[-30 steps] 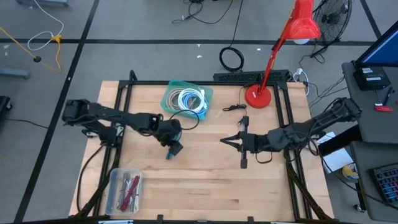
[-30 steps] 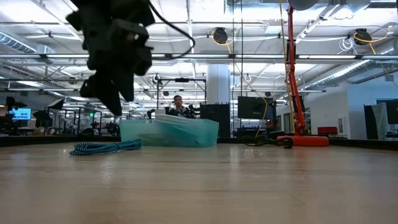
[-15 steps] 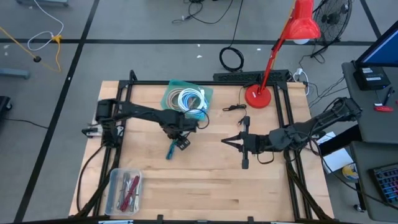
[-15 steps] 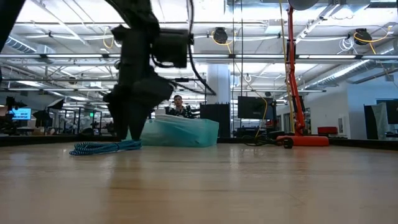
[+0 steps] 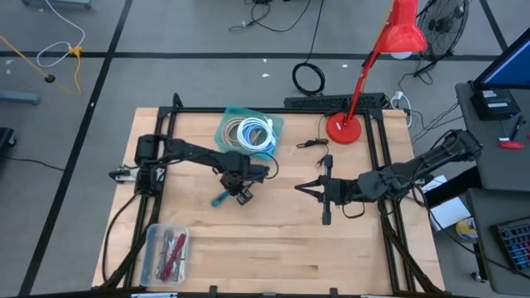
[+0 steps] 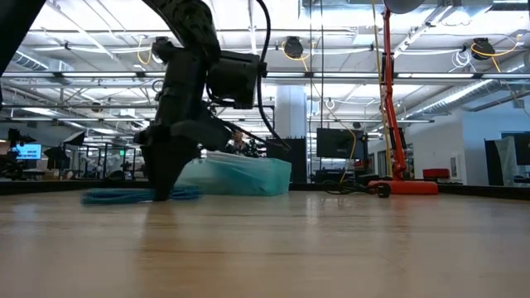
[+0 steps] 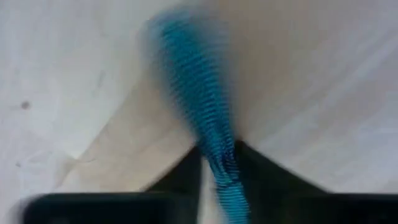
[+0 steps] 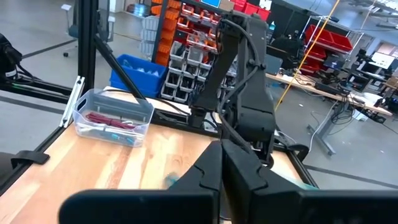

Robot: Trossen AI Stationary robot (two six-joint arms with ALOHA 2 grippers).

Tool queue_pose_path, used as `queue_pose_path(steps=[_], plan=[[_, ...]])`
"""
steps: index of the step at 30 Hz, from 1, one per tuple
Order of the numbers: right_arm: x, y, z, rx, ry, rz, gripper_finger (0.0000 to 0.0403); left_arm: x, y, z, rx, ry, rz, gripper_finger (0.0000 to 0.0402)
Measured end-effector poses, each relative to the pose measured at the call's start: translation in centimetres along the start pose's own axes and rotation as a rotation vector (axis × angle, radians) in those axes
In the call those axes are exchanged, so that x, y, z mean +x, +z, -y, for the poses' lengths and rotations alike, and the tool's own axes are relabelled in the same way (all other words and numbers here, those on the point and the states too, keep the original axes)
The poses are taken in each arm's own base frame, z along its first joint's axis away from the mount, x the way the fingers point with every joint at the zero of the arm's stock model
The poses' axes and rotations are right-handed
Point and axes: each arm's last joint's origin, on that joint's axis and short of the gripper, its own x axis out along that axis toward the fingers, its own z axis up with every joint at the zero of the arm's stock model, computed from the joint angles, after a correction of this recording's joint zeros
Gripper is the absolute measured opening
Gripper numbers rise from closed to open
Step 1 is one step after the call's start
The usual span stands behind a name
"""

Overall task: Pick & Place USB Port
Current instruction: Put the blue black charger cable into the transparent bin

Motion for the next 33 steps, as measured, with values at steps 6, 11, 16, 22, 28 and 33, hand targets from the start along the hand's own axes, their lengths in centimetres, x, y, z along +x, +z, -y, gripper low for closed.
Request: queue_pose_path(steps=[6,11,16,22,28,33], plan=[[0.0,0.0,0.0,-0.003,0.000,0.000,0.0000,-1.9,-2.9,0.0,0.010,-0.056,-0.109,0.0015],[0.0,0.0,0.0,-0.009,0.000,-0.004,0.0000,-7.5,-8.0,-1.5,-0.099,-0.061,-0.081,0.0012],[0.0,0.0,0.0,-0.015,-0.002,-0.001,0.0000,-12.6,-14.7,-4.1,-0.324,-0.163,0.003,0.0012],[0.0,0.0,0.0,-0.036,-0.003,-0.001,0.0000,-14.3,-22.4,-5.3,-0.551,-0.228,0.085,0.0012],[0.3,-0.1,0.6,-0.057,-0.025,-0.006,0.0000,-13.2,-27.5,-3.5,-0.709,-0.227,-0.010,0.0012],[0.8,-0.3,1.7,-0.050,-0.074,-0.017,0.0000,-11.5,-30.3,-0.5,-0.737,-0.252,-0.077,0.0012]])
